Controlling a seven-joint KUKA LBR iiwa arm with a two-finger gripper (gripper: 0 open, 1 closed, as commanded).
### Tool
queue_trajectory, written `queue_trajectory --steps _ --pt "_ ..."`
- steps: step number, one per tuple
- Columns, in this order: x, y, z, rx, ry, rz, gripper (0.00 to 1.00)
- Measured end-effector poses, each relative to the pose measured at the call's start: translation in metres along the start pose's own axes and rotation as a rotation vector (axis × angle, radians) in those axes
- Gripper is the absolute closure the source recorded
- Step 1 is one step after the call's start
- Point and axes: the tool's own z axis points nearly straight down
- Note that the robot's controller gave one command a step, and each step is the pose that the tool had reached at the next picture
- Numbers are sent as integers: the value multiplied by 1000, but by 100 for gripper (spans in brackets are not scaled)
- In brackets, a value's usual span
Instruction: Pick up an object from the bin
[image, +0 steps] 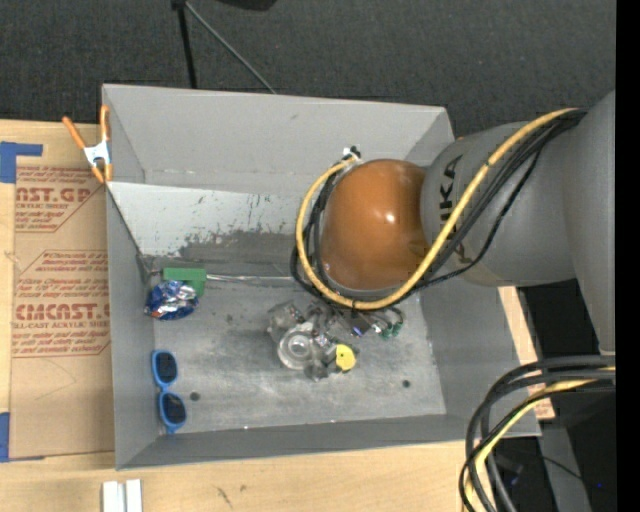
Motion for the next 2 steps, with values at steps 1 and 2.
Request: queue_trajectory --steps 1,2 --pt "-1 0 -7 1 -1 1 100" --pt "-3 0 -69 4 -6 2 100"
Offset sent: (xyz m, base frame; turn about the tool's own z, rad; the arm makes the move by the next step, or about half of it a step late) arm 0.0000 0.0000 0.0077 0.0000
